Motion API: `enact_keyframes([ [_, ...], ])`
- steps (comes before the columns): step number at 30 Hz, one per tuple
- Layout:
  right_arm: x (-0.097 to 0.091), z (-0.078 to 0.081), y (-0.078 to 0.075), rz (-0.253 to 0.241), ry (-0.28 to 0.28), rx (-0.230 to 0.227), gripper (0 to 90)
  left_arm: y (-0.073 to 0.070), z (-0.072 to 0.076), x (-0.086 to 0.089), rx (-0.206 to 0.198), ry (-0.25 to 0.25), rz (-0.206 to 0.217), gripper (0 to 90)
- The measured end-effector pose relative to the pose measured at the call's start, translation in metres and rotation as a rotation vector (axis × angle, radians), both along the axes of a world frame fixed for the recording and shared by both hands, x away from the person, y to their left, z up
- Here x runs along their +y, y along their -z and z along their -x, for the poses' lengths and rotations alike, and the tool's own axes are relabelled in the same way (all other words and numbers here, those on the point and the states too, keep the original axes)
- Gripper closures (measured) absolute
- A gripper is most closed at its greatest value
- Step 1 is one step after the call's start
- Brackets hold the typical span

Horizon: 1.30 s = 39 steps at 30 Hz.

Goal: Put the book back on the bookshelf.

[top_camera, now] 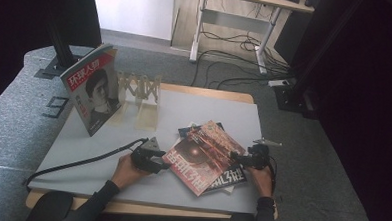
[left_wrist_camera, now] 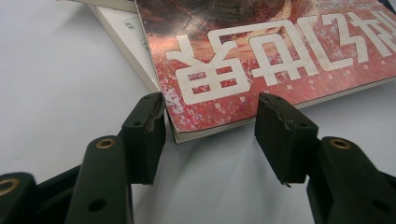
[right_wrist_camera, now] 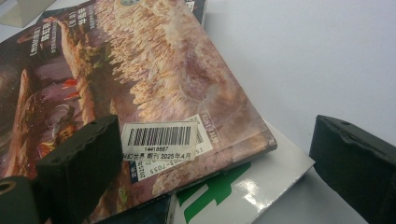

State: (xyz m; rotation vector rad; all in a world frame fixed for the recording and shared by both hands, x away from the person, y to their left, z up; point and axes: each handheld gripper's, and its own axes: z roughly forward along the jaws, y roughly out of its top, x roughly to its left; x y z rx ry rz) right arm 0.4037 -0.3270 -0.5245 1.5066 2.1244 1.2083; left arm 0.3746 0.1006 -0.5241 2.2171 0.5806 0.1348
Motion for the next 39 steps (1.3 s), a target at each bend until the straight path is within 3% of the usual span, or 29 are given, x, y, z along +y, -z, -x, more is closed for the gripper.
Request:
enact_keyframes([
  [8,0.007,0.012,-0.001,0.006,0.023,0.006,2.6,-0.003,0.006,0.004,-0.036,-0.018,-0.061,45.2],
  [14,0.011,0.017,-0.002,0.017,0.026,0.015,2.6,-0.002,0.005,0.012,-0.013,-0.031,-0.036,47.3],
  [18,0.013,0.019,-0.003,0.022,0.02,0.021,2.8,-0.003,0.006,0.013,-0.017,-0.031,-0.043,47.7],
  [19,0.014,0.02,-0.003,0.023,0.02,0.017,7.5,-0.004,0.006,0.014,-0.017,-0.031,-0.046,47.8],
  [20,0.019,0.022,-0.004,0.028,-0.023,-0.035,13.4,-0.004,0.006,0.015,-0.02,-0.038,-0.053,47.8],
  [21,0.028,0.022,-0.006,0.017,-0.084,-0.023,10.3,-0.005,0.005,0.018,-0.013,-0.038,-0.082,47.2],
  [22,0.043,0.023,-0.008,0.067,-0.11,-0.015,10.0,-0.004,0.005,0.021,-0.009,-0.036,-0.114,47.1],
  [23,0.055,0.024,-0.011,0.08,-0.12,0.019,9.8,-0.005,0.005,0.026,-0.005,-0.034,-0.101,46.7],
  [25,0.071,0.025,-0.015,0.117,-0.117,0.039,8.0,-0.007,0.003,0.036,0.03,-0.048,-0.037,49.1],
  [29,0.064,0.022,-0.015,0.091,-0.13,0.024,15.9,-0.012,0.002,0.04,0.022,-0.052,0.015,52.0],
  [31,0.061,0.021,-0.013,0.075,-0.136,0.023,14.8,-0.01,0.002,0.04,0.024,-0.051,0.007,51.5],
  [39,0.048,0.022,-0.013,0.093,-0.103,-0.014,10.3,-0.007,0.004,0.039,0.028,-0.036,-0.012,45.3],
])
